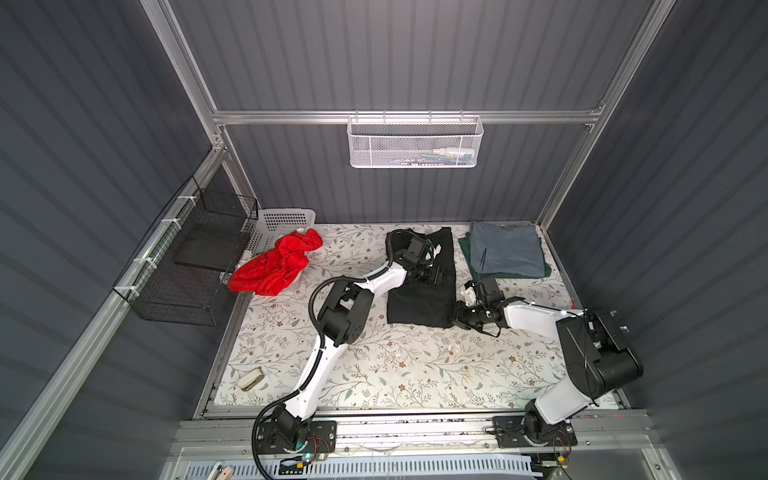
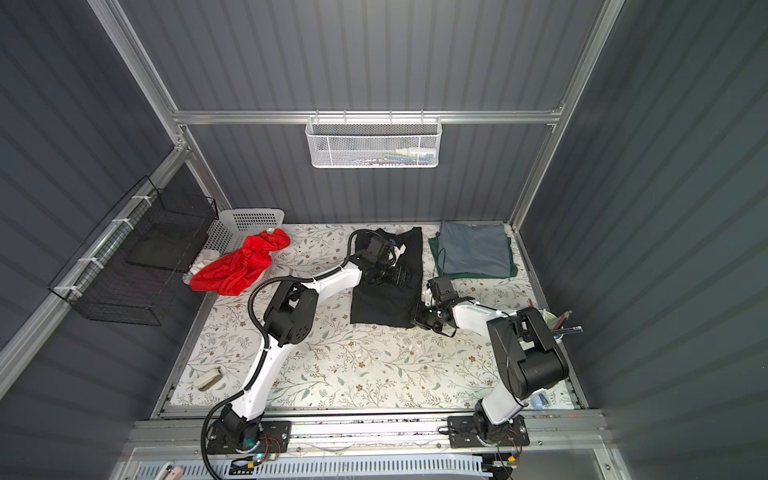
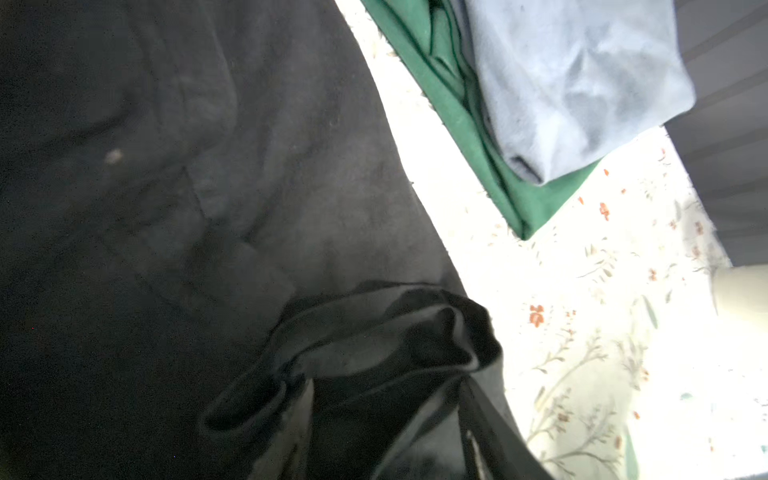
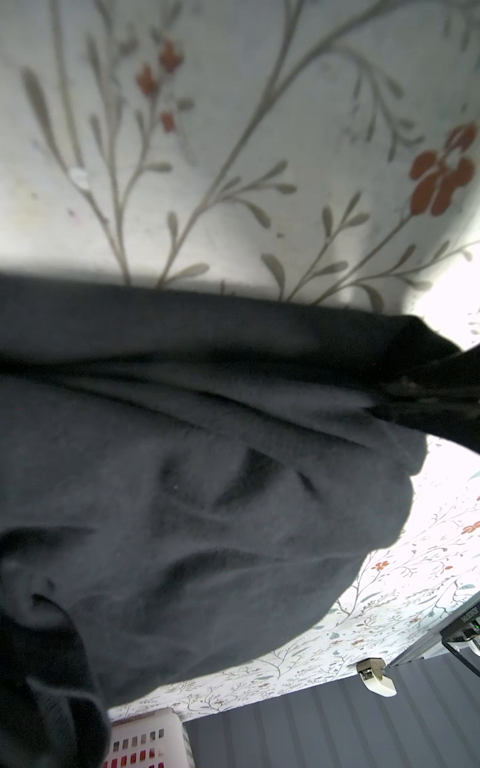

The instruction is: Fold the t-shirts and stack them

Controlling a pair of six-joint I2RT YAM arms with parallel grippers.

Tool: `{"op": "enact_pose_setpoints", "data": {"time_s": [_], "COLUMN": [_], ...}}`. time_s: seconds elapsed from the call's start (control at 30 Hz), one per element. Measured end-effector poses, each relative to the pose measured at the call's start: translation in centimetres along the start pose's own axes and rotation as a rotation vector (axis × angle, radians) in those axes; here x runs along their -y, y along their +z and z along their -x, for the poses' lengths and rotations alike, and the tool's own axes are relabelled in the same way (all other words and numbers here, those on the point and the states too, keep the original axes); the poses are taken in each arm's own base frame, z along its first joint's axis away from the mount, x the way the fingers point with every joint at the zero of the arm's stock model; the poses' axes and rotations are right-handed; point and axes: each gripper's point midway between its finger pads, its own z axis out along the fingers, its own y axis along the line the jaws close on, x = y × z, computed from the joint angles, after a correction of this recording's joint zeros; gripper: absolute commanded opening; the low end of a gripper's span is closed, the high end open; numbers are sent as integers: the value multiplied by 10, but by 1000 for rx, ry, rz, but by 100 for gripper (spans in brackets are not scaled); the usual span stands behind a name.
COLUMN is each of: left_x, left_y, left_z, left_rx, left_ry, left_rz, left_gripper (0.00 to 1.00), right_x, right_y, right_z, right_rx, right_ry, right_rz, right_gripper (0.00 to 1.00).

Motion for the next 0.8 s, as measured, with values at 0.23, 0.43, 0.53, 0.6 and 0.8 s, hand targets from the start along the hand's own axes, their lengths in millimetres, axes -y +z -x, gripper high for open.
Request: {"op": "enact_pose_setpoints", "data": {"time_s": [0.23,0.43,0.53,0.6,0.8], "left_x": [-14,-24,-25,-26,-31], "left_y": [7,12,12,12,11], "left_z": [5,12,13,14,16], "left_rx": [11,19,21,24,37], "left_ry": [17,-8,-12,-18,-47], "left_rz": [31,18,19,20,22], "left_gripper": [1,0,0,0,0], "right_x": [1,2,3,3,4], "right_y": [1,2,1,-1,-4], "right_z": [-1,-3,-4,-5,-8], "right_rx": [3,8,12,16,33], "right_ry": [13,19,27,31,41], "right_rz": [5,8,11,13,23], "right_gripper": [0,0,0,0,0]}}
